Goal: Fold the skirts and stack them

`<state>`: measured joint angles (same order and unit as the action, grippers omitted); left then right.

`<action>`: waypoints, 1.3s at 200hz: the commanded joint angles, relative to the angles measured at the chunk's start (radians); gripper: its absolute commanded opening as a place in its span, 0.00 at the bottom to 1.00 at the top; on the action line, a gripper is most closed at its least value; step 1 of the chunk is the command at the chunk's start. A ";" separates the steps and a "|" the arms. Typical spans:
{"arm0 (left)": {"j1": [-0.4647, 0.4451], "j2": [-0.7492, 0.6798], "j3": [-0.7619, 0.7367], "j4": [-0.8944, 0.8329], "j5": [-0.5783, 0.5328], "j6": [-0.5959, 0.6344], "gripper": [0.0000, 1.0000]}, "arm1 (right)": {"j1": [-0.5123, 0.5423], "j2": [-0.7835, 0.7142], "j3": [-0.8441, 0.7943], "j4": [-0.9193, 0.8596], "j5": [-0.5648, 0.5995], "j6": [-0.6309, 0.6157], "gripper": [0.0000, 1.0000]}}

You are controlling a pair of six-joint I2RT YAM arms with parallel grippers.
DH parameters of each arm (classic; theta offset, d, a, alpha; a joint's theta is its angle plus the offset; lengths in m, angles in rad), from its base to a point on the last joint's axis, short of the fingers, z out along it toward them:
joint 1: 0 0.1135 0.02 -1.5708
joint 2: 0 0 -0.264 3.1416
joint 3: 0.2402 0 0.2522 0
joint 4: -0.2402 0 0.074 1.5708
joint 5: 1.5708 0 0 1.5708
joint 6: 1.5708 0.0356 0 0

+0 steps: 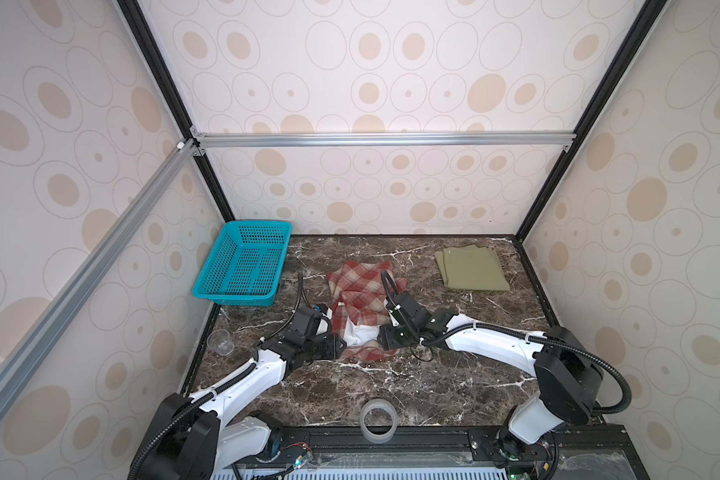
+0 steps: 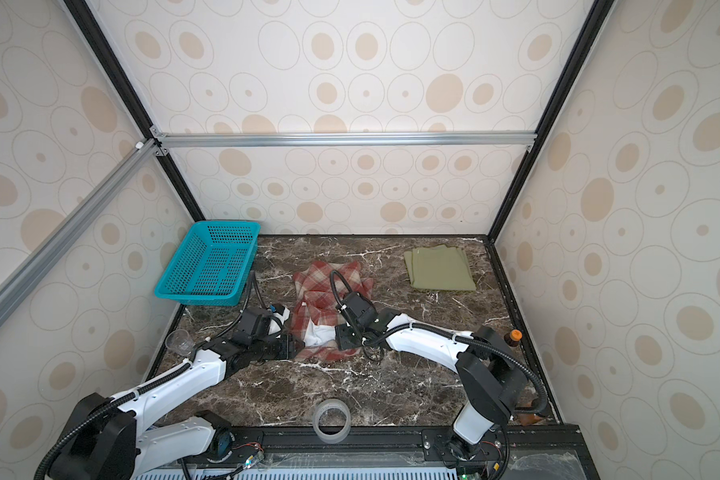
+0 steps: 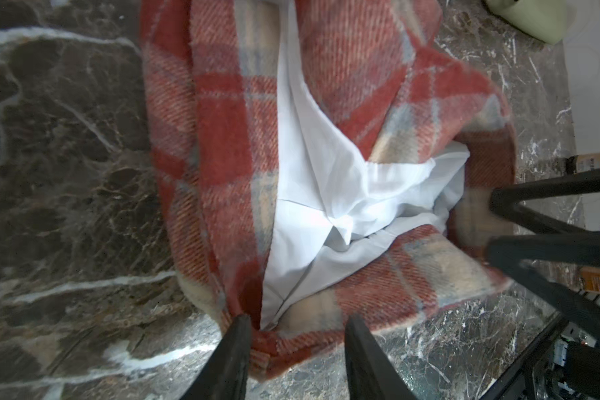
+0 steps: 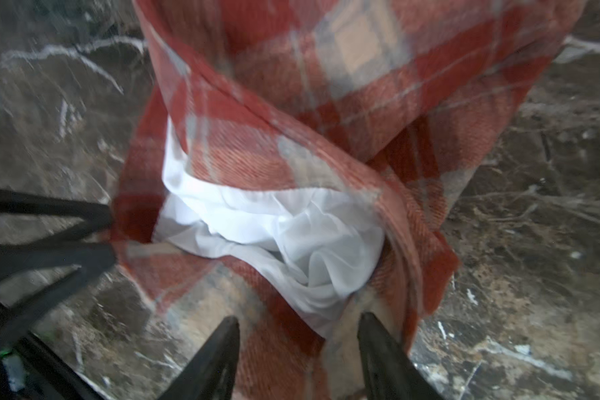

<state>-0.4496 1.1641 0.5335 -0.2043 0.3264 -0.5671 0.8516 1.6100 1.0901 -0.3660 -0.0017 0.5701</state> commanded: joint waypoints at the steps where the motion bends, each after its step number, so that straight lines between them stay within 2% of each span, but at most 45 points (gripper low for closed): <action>1: -0.004 0.034 0.033 -0.017 -0.042 -0.060 0.44 | 0.001 0.019 0.110 -0.052 0.044 -0.056 0.63; 47: -0.004 0.063 0.044 0.007 -0.068 -0.091 0.44 | 0.000 0.229 0.360 -0.087 0.088 -0.215 0.67; 68: -0.003 0.071 0.064 0.021 -0.083 -0.106 0.45 | -0.004 0.302 0.433 -0.139 0.106 -0.239 0.67; 106: 0.030 0.121 0.195 -0.007 -0.155 -0.064 0.46 | -0.029 0.223 0.340 -0.140 0.124 -0.185 0.67; 150: 0.158 0.219 0.285 0.023 -0.136 -0.045 0.47 | -0.029 0.117 0.192 -0.211 0.182 -0.027 0.68; 199: 0.201 0.314 0.345 0.137 -0.153 -0.057 0.47 | -0.029 0.100 0.077 -0.173 0.113 0.093 0.68; 218: 0.205 0.356 0.358 0.168 -0.139 -0.057 0.47 | -0.029 0.112 0.068 -0.155 0.090 0.103 0.62; 248: 0.207 0.398 0.365 0.218 -0.116 -0.052 0.47 | -0.030 0.109 0.059 -0.135 0.074 0.106 0.47; 260: 0.207 0.416 0.371 0.217 -0.114 -0.047 0.47 | -0.029 0.104 0.051 -0.125 0.067 0.108 0.37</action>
<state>-0.2478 1.5532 0.8612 -0.0330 0.2008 -0.6308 0.8242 1.7168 1.1610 -0.5083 0.0841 0.6514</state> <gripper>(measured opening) 0.472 0.433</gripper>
